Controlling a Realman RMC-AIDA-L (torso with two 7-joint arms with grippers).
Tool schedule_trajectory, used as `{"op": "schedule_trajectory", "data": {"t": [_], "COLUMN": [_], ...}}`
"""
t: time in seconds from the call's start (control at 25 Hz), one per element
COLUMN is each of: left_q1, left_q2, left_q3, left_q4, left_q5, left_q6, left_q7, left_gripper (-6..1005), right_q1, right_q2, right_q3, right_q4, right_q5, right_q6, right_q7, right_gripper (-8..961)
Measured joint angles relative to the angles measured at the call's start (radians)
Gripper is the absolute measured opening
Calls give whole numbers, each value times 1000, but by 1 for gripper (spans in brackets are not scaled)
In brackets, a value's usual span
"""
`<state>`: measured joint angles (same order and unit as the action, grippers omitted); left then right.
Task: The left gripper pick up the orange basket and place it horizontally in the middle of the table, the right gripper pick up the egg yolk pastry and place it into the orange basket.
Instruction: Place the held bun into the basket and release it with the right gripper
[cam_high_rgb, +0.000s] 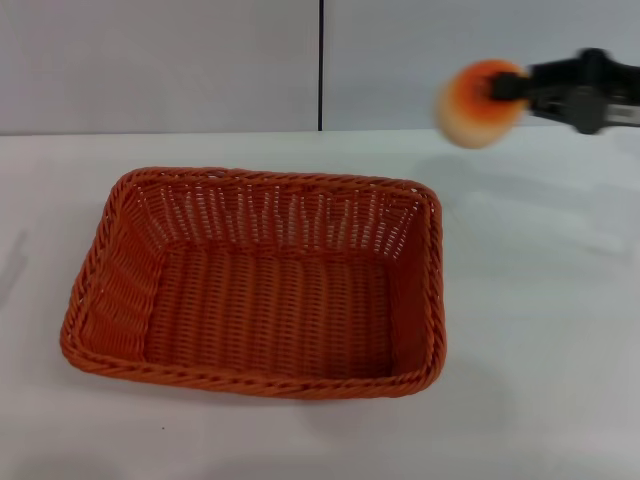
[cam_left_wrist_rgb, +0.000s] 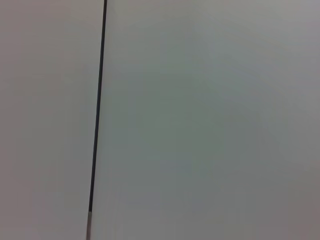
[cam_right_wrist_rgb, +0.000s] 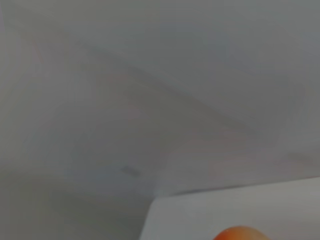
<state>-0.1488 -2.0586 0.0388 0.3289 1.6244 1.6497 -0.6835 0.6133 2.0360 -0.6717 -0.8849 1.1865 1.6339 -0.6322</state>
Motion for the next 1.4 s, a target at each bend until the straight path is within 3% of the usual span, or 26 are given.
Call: {"op": "schedule_trajectory", "data": {"t": [0.28,0.4,0.6,0.84,1.24,1.36,1.4], "left_q1": [0,0,5,7,19,32,42], "left_q2": [-1,-2,-2,-2,-2,-3,-3], "left_q3": [2,2,3,3,-5,-7,-7], "left_q4": [-8,-28,-45,-62,-81,-82,-82], "left_q5": [1,1,3,5,2,1,1], "left_q6": [2,4,17,21,19,18,16], "left_q7": [-1,6,9,10,14,17,39], "left_gripper": [677,677,677,677,677,677,677], "right_q1": [138,192,232,236,195,189,183], "right_q2": [23,29,30,30,26,26,26], "right_q3": [-194,-352,-475,-484,-401,-329,-310], "right_q4": [85,146,218,257,238,182,151], "right_q5": [42,38,38,39,46,47,48], "right_q6": [-35,-99,-164,-212,-191,-156,-146], "right_q7": [1,-28,-60,-101,-231,-308,-328], "right_gripper": [77,58,92,132,313,540,546]}}
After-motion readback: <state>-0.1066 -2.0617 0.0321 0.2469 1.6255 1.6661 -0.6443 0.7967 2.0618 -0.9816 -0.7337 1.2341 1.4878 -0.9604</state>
